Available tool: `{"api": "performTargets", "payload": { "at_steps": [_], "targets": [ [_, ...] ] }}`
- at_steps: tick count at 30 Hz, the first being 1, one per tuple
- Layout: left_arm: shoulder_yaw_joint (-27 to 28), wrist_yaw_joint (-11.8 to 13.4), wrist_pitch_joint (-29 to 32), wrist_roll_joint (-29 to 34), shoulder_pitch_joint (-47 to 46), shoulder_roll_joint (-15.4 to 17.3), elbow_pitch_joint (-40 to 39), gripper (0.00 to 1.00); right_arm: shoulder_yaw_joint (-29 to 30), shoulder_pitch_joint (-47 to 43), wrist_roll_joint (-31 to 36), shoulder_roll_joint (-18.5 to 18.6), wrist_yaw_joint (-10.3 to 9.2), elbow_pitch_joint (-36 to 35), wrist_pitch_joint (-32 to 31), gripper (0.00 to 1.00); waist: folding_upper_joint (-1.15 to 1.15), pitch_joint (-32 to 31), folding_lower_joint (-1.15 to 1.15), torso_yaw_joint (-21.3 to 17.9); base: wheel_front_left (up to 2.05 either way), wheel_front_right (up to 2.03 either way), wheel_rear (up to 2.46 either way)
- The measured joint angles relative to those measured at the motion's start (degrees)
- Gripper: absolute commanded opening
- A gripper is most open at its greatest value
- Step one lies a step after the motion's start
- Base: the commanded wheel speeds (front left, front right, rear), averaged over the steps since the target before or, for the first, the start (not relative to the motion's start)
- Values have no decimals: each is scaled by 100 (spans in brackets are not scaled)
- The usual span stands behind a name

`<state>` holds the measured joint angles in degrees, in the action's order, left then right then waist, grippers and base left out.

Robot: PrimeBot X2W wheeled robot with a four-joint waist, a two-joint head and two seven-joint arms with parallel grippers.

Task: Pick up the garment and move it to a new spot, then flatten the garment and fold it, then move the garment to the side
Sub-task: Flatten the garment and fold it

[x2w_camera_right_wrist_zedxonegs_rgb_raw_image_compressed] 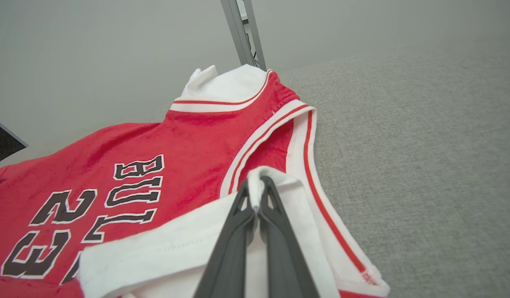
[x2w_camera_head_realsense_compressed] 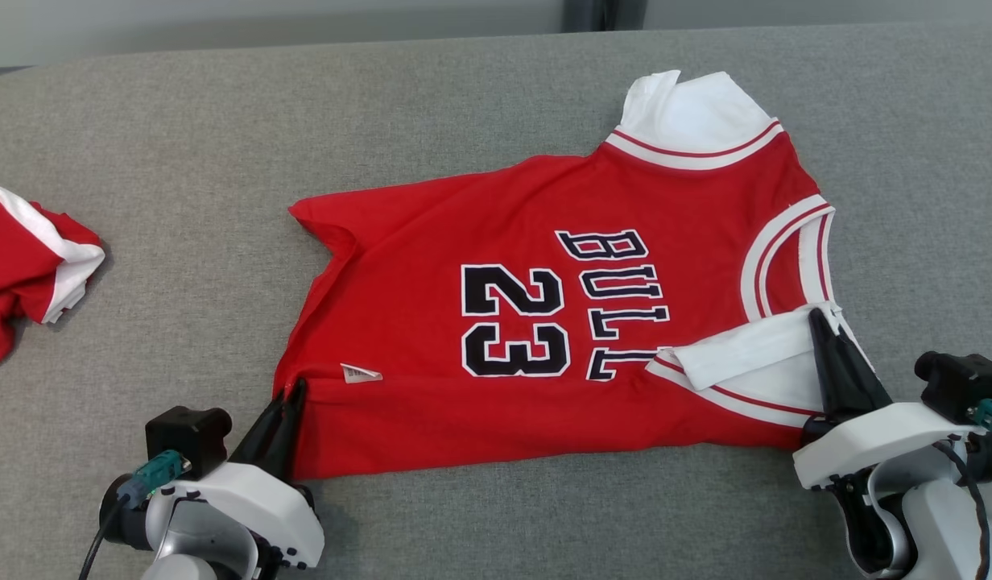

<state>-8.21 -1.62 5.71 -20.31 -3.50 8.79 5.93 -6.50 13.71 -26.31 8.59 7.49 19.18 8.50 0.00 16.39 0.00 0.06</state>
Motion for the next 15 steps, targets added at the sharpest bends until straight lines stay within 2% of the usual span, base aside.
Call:
{"api": "performTargets", "payload": {
  "at_steps": [2, 3, 4, 5, 6, 7, 11, 15],
  "targets": [
    [-2, -22, -70, -9, -55, -9, 160, 0, -116, 132, -49, 18, 0, 216, 137, 0, 0, 51, 0, -1, 0, 0, 0],
    [-11, -36, -104, -22, -67, -14, 225, 29, -159, 178, -54, 36, 0, 293, 231, 0, 0, 67, 0, -3, 0, 0, 0],
    [-3, -40, -149, -32, -76, -23, 287, 100, -199, 236, -92, 56, 0, 374, 291, 11, 0, 75, 0, -5, 0, 0, 0],
    [3, -33, -232, -32, -86, -32, 336, 100, -241, 273, -111, 76, 0, 425, 363, 11, 0, 71, 0, -6, 0, 0, 0],
    [18, -33, -302, -40, -103, -45, 378, 100, -264, 300, -149, 74, 0, 466, 416, 44, 0, 59, 0, -8, 0, 0, 0],
    [30, -33, -385, -51, -122, -63, 412, 100, -286, 317, -157, 73, 0, 520, 458, 100, 0, 40, 0, -8, 0, 0, 0],
    [101, 15, -843, -105, -79, -175, 498, 100, -216, 263, -79, 71, 0, 487, 602, 100, 0, -110, 0, -14, 0, 0, 0],
    [189, 110, -1511, -123, 2, -301, 487, 100, 126, 10, 355, -30, 0, 24, 642, 100, 0, -312, 0, -27, 0, 0, 0]
  ]
}}
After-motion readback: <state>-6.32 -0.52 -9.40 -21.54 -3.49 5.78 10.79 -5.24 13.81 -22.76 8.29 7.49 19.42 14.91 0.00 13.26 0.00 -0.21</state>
